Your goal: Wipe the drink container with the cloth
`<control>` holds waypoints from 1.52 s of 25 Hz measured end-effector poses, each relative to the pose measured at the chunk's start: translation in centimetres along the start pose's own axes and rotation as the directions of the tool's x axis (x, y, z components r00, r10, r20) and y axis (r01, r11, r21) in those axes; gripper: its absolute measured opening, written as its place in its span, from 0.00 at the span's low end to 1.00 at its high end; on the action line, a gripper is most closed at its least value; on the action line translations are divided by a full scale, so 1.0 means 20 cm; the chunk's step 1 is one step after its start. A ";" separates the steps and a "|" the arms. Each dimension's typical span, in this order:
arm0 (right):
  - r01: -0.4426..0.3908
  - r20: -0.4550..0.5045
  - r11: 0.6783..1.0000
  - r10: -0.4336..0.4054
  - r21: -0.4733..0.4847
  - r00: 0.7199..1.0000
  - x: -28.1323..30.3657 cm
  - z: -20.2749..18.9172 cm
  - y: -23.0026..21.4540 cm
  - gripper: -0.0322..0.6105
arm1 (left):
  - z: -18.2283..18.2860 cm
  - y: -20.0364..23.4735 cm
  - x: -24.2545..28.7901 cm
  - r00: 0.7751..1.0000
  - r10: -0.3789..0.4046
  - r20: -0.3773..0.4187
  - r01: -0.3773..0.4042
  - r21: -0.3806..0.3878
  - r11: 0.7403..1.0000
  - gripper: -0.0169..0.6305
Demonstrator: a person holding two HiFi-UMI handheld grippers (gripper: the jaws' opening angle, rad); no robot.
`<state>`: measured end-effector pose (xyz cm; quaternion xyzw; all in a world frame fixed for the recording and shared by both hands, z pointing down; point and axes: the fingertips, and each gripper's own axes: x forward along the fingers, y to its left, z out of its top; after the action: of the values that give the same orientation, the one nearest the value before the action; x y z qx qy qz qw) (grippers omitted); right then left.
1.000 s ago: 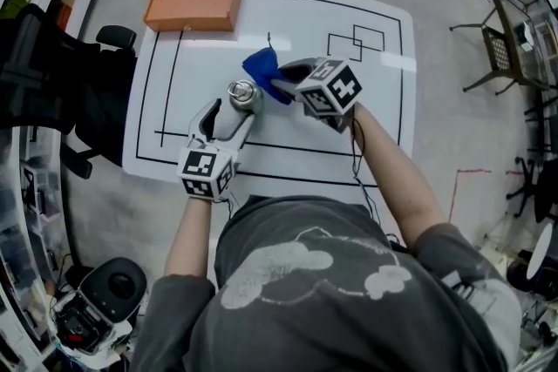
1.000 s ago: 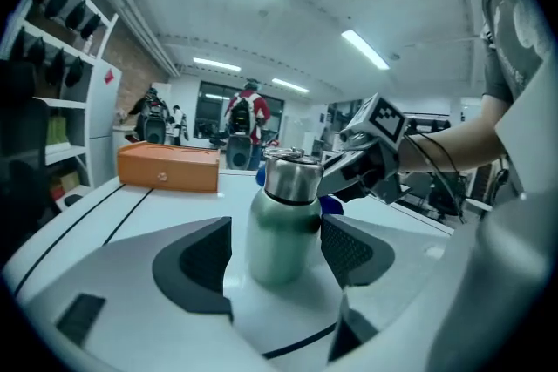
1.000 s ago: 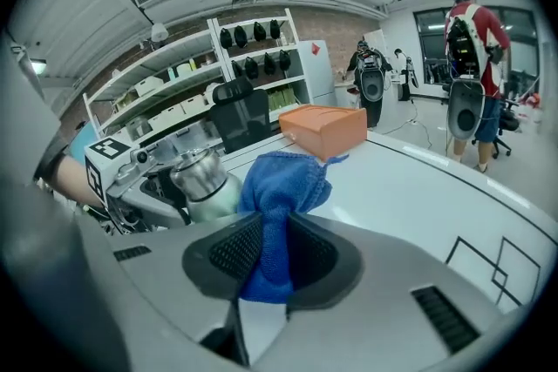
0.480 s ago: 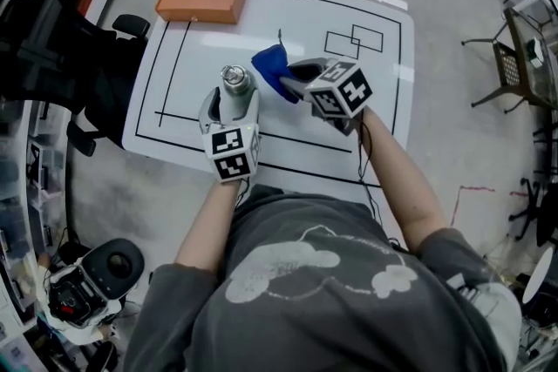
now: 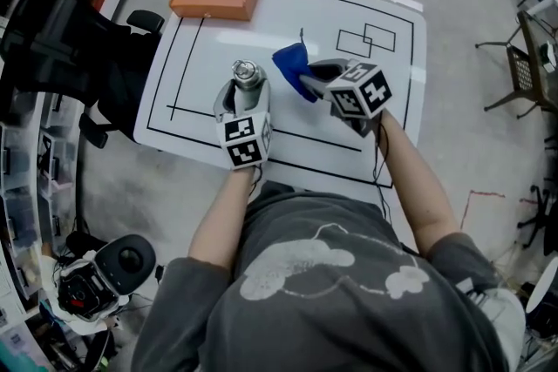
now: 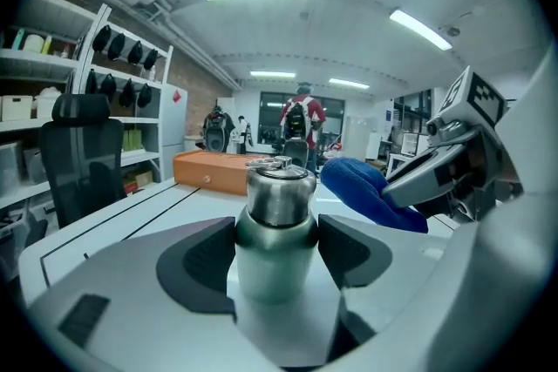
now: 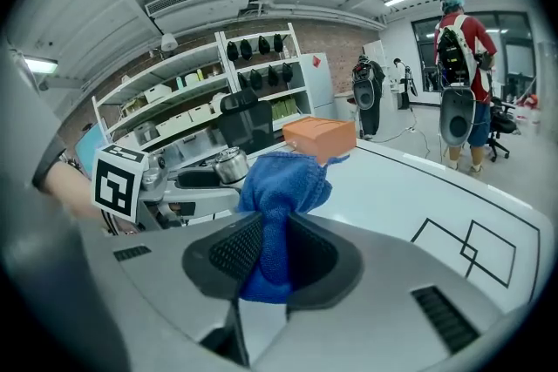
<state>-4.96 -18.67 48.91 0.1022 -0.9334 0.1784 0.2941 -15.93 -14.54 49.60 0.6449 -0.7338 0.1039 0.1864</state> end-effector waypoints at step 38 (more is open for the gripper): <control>-0.212 -0.230 0.977 0.200 -0.031 0.952 0.76 0.22 0.06 0.18 | 0.01 0.10 -0.04 0.542 -0.823 -0.171 0.824 0.300 0.481 0.48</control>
<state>-19.79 -20.61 54.05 -0.0248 -0.9040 0.1927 0.3808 -17.83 -13.68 49.27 0.9385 -0.3043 0.1301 0.0982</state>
